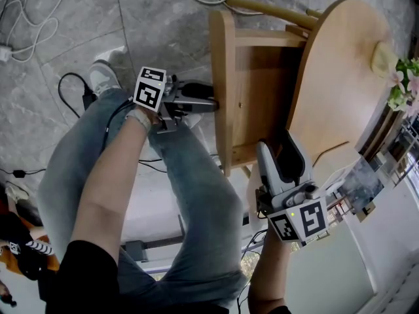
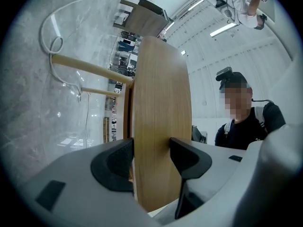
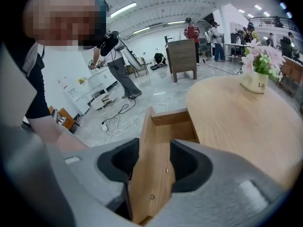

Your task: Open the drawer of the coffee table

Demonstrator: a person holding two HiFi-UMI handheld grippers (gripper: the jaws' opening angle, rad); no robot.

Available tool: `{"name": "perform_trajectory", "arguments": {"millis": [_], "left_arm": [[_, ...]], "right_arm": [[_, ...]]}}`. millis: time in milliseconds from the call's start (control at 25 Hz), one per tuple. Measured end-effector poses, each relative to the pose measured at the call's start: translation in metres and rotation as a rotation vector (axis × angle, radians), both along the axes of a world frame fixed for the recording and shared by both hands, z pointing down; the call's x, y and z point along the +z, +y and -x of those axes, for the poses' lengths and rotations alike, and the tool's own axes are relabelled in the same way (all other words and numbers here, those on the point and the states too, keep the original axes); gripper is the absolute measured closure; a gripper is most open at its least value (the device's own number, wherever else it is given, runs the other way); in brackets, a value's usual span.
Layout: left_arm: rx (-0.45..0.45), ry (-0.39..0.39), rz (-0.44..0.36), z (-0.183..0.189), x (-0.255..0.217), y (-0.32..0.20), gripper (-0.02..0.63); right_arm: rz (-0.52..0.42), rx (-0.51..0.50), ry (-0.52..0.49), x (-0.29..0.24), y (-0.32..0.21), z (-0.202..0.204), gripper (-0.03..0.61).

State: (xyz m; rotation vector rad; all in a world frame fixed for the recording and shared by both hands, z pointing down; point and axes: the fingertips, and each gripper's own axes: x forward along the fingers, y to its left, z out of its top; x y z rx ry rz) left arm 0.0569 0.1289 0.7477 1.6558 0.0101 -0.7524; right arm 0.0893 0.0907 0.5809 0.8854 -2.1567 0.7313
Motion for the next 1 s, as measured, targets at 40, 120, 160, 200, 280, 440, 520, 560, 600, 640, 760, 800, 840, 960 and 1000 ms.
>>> {"name": "perform_trajectory", "arguments": {"millis": [40, 120, 160, 200, 280, 440, 520, 560, 600, 640, 760, 800, 840, 960, 1000], "left_arm": [[-0.006, -0.005, 0.007, 0.0, 0.002, 0.0, 0.37], [-0.02, -0.008, 0.017, 0.0, 0.004, 0.001, 0.367], [-0.025, -0.007, 0.019, 0.001, 0.004, 0.001, 0.367], [-0.027, -0.007, 0.02, 0.001, 0.005, 0.001, 0.367], [-0.027, -0.016, 0.027, 0.001, 0.008, 0.001, 0.367], [-0.032, -0.044, 0.053, 0.005, 0.015, 0.003, 0.379], [-0.029, -0.046, 0.053, 0.005, 0.014, 0.003, 0.379], [-0.026, -0.05, 0.051, 0.005, 0.014, 0.003, 0.377], [-0.023, -0.057, 0.052, 0.005, 0.014, 0.003, 0.378], [-0.022, -0.069, 0.056, 0.006, 0.014, 0.002, 0.379], [-0.021, -0.116, 0.086, 0.009, 0.013, 0.004, 0.379], [-0.017, -0.136, 0.098, 0.01, 0.012, 0.006, 0.379], [-0.011, -0.163, 0.106, 0.01, 0.011, 0.007, 0.379], [0.012, -0.267, 0.111, 0.009, 0.009, 0.009, 0.379], [0.018, -0.291, 0.112, 0.009, 0.007, 0.009, 0.379]], "right_arm": [[0.0, -0.002, -0.001, 0.0, 0.001, 0.001, 0.376], [0.003, -0.008, -0.003, 0.0, 0.003, 0.003, 0.376], [0.005, -0.01, -0.004, 0.0, 0.003, 0.004, 0.376], [0.008, -0.011, -0.005, 0.0, 0.004, 0.005, 0.376], [0.01, -0.011, -0.009, 0.001, 0.005, 0.006, 0.376], [0.015, -0.018, -0.013, 0.003, 0.004, 0.009, 0.376], [0.019, -0.019, -0.014, 0.004, 0.003, 0.01, 0.376], [0.02, -0.018, -0.016, 0.005, 0.003, 0.011, 0.376], [0.02, -0.017, -0.018, 0.005, 0.002, 0.012, 0.376], [0.02, -0.017, -0.02, 0.005, 0.001, 0.013, 0.376], [0.025, -0.019, -0.024, 0.001, 0.001, 0.018, 0.376], [0.026, -0.018, -0.025, -0.001, 0.001, 0.019, 0.376], [0.027, -0.016, -0.027, -0.004, 0.001, 0.021, 0.376], [0.027, -0.02, -0.022, -0.012, 0.001, 0.025, 0.376], [0.029, -0.024, -0.022, -0.015, 0.002, 0.027, 0.376]]}}
